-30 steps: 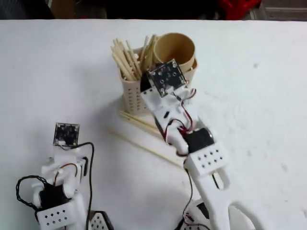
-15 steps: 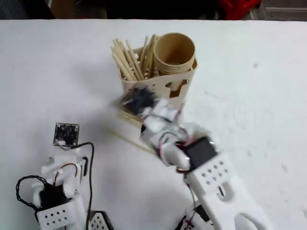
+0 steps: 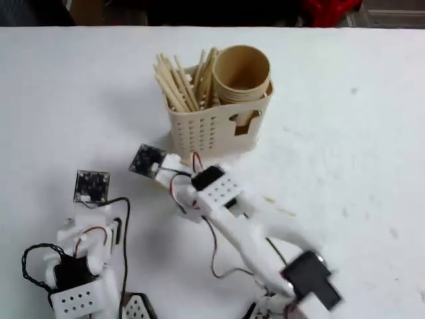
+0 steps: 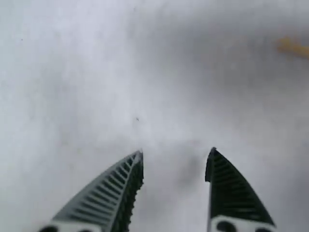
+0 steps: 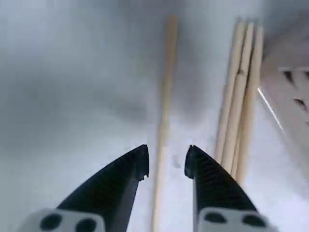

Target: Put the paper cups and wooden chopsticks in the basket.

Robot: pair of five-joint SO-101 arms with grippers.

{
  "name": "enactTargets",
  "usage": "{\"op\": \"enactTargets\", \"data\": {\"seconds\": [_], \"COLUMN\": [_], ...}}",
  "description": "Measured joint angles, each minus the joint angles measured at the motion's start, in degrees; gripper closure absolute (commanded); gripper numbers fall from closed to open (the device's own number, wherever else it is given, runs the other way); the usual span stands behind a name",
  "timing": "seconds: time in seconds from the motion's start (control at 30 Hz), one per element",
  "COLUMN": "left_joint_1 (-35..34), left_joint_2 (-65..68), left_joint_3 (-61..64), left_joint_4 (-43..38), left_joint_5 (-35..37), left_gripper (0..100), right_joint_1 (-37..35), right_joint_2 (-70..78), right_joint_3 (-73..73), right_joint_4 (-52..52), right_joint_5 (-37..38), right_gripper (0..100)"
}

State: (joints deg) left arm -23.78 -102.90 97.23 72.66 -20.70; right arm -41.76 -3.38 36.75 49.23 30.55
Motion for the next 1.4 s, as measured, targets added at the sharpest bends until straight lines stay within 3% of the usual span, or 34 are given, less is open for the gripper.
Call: {"op": "enactTargets", "data": {"seconds": [0.33,0.47,0.9,1.17,1.4], "left_joint_1": [0.0,0.0,0.0,0.0,0.0], "left_joint_2": [0.0,0.0,0.0,0.0,0.0], "left_joint_3": [0.0,0.0,0.0,0.0,0.0], "left_joint_4": [0.0,0.0,0.0,0.0,0.0], "left_joint_5": [0.0,0.0,0.0,0.0,0.0], "left_gripper": [78,78,78,78,78], "right_joint_1": [0.1,0.4,1.0,1.1,1.8], "right_joint_2": [8.4,9.5,9.8,-1.8,-22.9], "right_joint_3": [-0.3,-0.8,-1.7,1.4,6.4], "right_joint_4": [-8.4,-9.0,-9.8,-2.6,-1.9], "right_joint_5": [0.1,0.0,0.0,-4.1,-4.6], "right_gripper": [86.9,99.1,98.2,98.2,98.2]}}
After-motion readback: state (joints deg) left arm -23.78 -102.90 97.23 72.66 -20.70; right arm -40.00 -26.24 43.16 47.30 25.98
